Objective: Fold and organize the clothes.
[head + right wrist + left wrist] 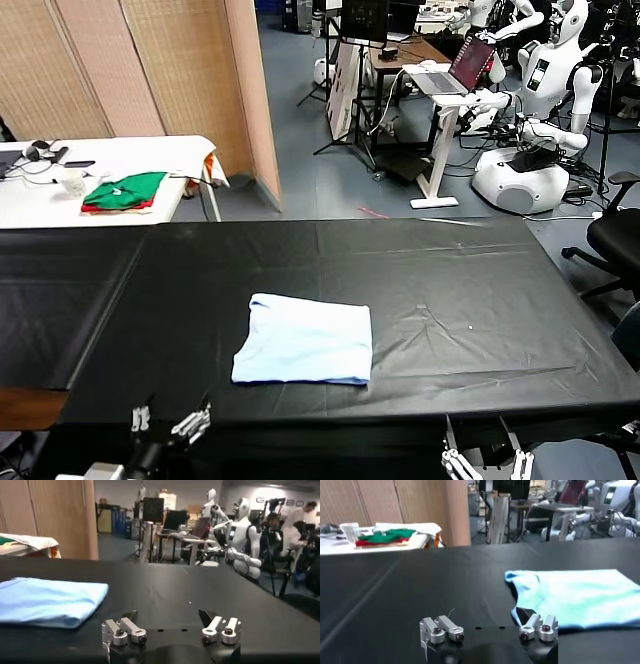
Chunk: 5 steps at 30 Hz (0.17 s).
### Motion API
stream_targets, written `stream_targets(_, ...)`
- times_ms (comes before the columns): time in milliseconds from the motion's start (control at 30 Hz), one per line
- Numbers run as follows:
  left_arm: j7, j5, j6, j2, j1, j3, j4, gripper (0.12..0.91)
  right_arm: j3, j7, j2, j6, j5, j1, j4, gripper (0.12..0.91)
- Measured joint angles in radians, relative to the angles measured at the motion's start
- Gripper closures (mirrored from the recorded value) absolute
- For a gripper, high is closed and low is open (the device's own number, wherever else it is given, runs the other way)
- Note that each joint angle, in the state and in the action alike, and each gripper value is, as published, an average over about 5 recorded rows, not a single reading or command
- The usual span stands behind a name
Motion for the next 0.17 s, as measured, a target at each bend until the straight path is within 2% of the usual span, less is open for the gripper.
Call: stream_targets(167, 0.008, 0.0, -0.003, -0.001, 0.014, -0.002, -0.001, 0.123, -0.001, 0.0, 0.001, 0.002, -0.002, -0.011, 0.005, 0.118)
